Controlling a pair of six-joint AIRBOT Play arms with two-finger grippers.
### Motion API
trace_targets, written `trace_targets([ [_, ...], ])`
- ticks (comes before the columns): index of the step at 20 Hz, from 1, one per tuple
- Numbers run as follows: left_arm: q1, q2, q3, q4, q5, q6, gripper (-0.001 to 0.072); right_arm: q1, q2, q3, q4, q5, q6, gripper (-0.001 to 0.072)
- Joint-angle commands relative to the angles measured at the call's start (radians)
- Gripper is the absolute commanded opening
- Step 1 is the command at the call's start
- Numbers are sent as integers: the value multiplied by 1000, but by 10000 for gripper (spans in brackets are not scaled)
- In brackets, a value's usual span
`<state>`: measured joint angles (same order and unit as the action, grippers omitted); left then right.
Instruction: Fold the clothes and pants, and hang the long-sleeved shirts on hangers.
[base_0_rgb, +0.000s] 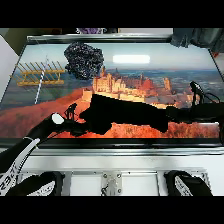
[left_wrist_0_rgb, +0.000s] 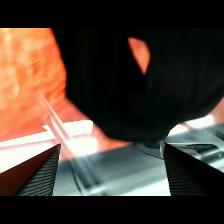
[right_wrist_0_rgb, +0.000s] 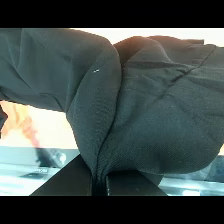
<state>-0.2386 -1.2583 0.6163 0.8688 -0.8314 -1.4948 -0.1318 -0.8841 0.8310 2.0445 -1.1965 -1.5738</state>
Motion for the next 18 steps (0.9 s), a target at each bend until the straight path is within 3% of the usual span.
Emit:
trace_targets([
  [1,-70,-110,77,-31,24,-8,688,1,0,0,1,0,0,28],
  [4,-124,-198,155,-31,27,-44,687,1,0,0,1,0,0,28],
  [5,-134,-222,175,-31,22,-66,656,1,0,0,1,0,0,28],
  [7,-138,-253,210,-30,-14,-74,99,1,0,0,1,0,0,28],
  [8,-132,-251,228,-31,-46,-73,29,0,0,0,1,0,0,28],
  [11,-71,-128,344,-32,-193,-26,27,-5,1,87,1,-24,0,28],
  [14,17,146,570,-32,-321,-21,26,-4,1,335,2,-84,0,28],
  [18,98,474,897,-23,-281,-24,24,-3,18,671,52,-114,19,28],
])
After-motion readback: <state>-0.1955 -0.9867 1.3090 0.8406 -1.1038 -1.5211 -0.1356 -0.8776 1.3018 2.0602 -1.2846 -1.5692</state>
